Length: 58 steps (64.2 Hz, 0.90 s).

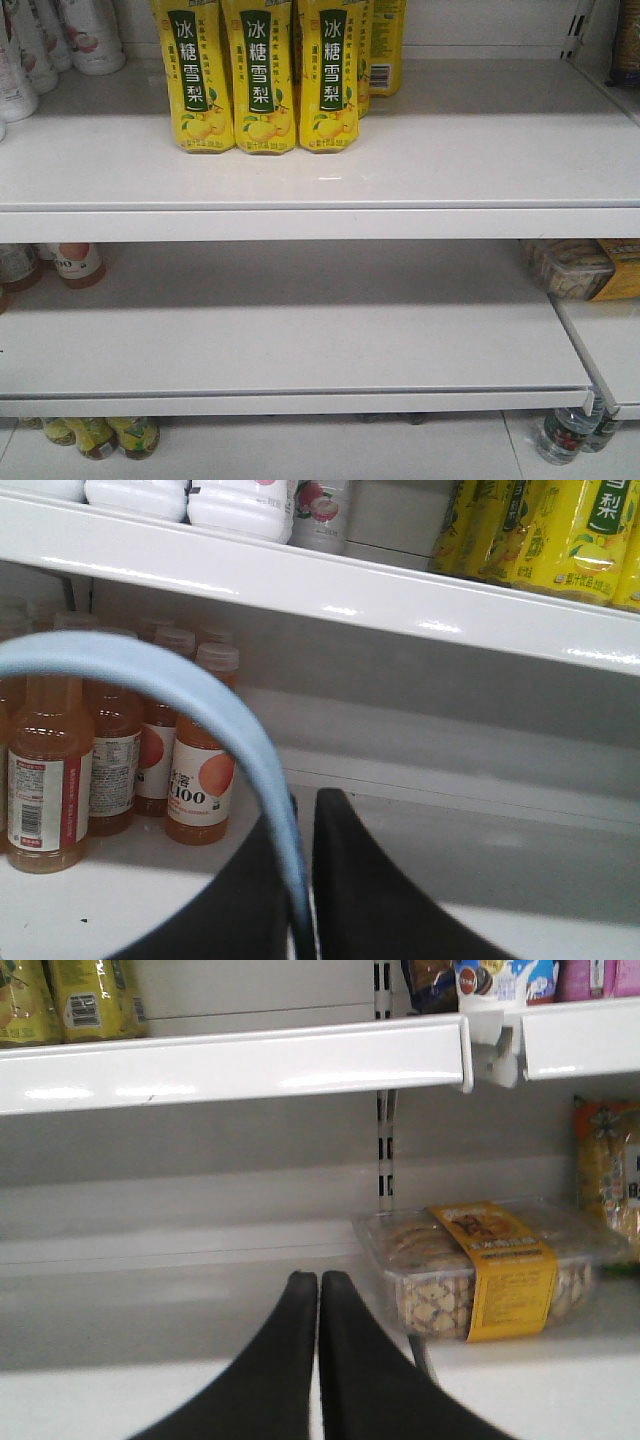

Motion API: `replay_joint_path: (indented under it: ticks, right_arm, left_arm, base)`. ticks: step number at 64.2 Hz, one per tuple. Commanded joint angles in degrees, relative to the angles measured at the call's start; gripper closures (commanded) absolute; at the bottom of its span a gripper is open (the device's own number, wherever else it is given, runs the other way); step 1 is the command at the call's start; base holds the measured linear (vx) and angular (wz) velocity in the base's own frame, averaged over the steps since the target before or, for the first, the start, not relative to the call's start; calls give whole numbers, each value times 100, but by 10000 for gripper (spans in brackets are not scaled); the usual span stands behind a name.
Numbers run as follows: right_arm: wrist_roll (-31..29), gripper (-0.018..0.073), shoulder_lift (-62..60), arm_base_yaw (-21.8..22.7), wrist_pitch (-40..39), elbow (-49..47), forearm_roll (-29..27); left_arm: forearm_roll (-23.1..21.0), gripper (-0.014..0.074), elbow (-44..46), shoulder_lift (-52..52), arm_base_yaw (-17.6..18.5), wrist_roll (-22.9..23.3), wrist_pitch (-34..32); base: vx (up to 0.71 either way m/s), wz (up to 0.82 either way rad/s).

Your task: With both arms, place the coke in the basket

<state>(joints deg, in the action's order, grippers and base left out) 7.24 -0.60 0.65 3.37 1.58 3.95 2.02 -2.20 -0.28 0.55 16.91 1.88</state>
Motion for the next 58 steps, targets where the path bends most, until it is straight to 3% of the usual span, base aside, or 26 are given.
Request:
replay_joint_path:
  ticks: [1, 58]
  right_arm:
    - [-249, 564, -75, 41, -547, 54, -9]
    - [-295, 564, -75, 41, -536, 49, 53]
  left_arm:
    - [260, 603, 170, -124, -9, -231, -869]
    - [260, 603, 170, -124, -9, -231, -869]
  base:
    - [0, 0]
    - [0, 0]
